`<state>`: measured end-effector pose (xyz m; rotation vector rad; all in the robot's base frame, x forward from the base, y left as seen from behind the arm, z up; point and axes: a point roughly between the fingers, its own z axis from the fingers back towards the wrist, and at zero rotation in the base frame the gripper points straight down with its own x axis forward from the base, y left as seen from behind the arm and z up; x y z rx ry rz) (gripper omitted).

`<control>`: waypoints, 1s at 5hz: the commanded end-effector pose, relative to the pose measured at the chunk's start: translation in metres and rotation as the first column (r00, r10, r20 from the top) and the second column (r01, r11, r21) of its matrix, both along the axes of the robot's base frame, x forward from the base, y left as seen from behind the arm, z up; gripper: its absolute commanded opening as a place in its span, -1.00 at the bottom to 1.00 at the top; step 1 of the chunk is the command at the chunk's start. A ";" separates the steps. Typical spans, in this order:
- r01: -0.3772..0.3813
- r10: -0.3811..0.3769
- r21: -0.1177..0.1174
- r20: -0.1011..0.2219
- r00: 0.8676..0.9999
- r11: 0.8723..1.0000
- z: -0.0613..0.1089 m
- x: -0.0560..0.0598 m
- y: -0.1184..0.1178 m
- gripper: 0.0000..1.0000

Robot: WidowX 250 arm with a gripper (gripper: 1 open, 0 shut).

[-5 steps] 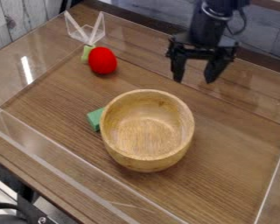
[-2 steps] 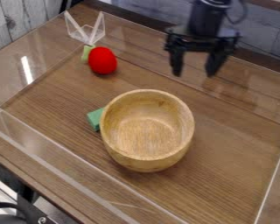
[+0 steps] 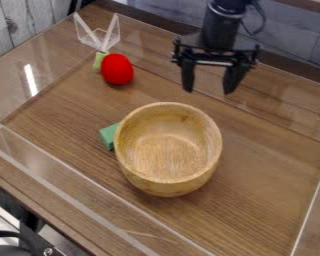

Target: Move the red fruit to the left

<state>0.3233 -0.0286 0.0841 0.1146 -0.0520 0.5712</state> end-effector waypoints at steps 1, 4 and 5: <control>0.028 -0.027 -0.007 0.085 0.996 1.000 0.016 0.009 -0.016 1.00; -0.078 0.081 -0.034 0.114 0.990 0.996 0.032 0.015 0.008 1.00; -0.092 0.092 -0.009 0.124 0.988 0.996 0.024 0.013 0.011 -1.00</control>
